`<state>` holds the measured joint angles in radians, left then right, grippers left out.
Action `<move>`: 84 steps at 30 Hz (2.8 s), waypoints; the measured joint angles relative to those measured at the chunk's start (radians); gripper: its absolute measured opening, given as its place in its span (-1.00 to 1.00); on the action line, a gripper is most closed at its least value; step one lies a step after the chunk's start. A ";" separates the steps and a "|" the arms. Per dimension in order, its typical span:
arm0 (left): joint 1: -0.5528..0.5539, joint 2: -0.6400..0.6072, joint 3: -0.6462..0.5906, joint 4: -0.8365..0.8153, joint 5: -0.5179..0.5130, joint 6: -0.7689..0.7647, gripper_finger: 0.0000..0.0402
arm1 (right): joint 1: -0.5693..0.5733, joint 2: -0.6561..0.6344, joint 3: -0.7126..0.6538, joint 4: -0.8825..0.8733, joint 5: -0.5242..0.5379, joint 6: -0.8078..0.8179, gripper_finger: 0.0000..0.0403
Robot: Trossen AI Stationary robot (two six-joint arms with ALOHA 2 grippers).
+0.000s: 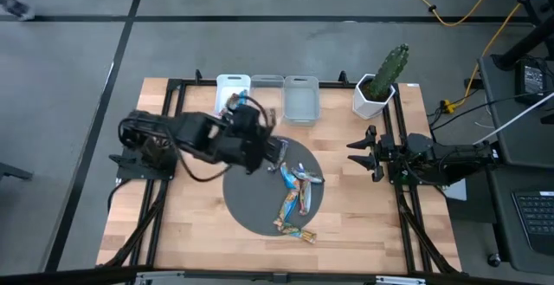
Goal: Pick and place Granola Bars by type
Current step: Put the red granola bar into the white bin, then put the blue granola bar into the gray bin
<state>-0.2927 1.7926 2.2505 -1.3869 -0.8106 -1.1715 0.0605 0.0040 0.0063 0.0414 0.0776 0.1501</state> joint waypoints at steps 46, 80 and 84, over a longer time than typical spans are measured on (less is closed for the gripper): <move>1.043 -0.147 -0.787 0.343 0.648 0.842 -0.92 | 0.000 0.000 0.000 -0.001 0.000 0.007 -0.06; 0.414 -0.291 -0.230 0.412 0.723 0.820 -0.09 | 0.000 0.000 0.000 0.045 0.000 0.001 -0.06; 0.374 -0.260 -0.224 0.420 0.704 0.733 -0.09 | 0.000 0.000 0.000 0.045 0.000 0.001 -0.06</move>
<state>0.0811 1.5322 2.0263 -0.9666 -0.1070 -0.4387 0.0601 0.0040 0.0063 0.0866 0.0780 0.1512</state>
